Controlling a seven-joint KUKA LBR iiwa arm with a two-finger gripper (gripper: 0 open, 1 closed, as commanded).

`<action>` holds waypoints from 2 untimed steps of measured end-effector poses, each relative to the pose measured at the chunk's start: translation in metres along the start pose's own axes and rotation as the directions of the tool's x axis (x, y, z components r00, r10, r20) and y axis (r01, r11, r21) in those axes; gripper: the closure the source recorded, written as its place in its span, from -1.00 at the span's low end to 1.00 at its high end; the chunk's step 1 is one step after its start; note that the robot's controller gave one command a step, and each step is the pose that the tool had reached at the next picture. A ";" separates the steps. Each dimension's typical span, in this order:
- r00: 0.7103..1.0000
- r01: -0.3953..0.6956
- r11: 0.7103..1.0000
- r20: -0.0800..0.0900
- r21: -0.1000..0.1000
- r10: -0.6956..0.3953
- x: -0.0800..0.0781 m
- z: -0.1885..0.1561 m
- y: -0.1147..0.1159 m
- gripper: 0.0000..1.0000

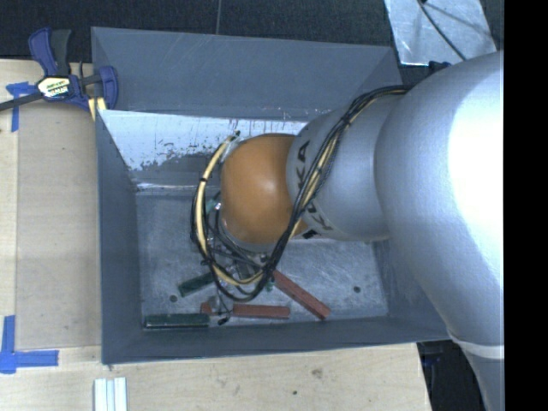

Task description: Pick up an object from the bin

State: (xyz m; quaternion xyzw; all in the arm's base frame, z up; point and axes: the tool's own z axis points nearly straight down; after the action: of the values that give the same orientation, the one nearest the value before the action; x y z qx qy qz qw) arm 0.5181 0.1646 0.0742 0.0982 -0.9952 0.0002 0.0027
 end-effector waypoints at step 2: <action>0.991 -0.134 0.991 0.011 -0.003 0.134 0.002 0.003 -0.010 1.00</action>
Offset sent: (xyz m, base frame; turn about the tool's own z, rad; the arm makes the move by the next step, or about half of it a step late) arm -0.0017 -0.0105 -0.0042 0.1341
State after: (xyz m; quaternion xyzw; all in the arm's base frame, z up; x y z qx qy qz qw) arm 0.5184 0.1545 0.0716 0.0311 -0.9995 -0.0013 -0.0026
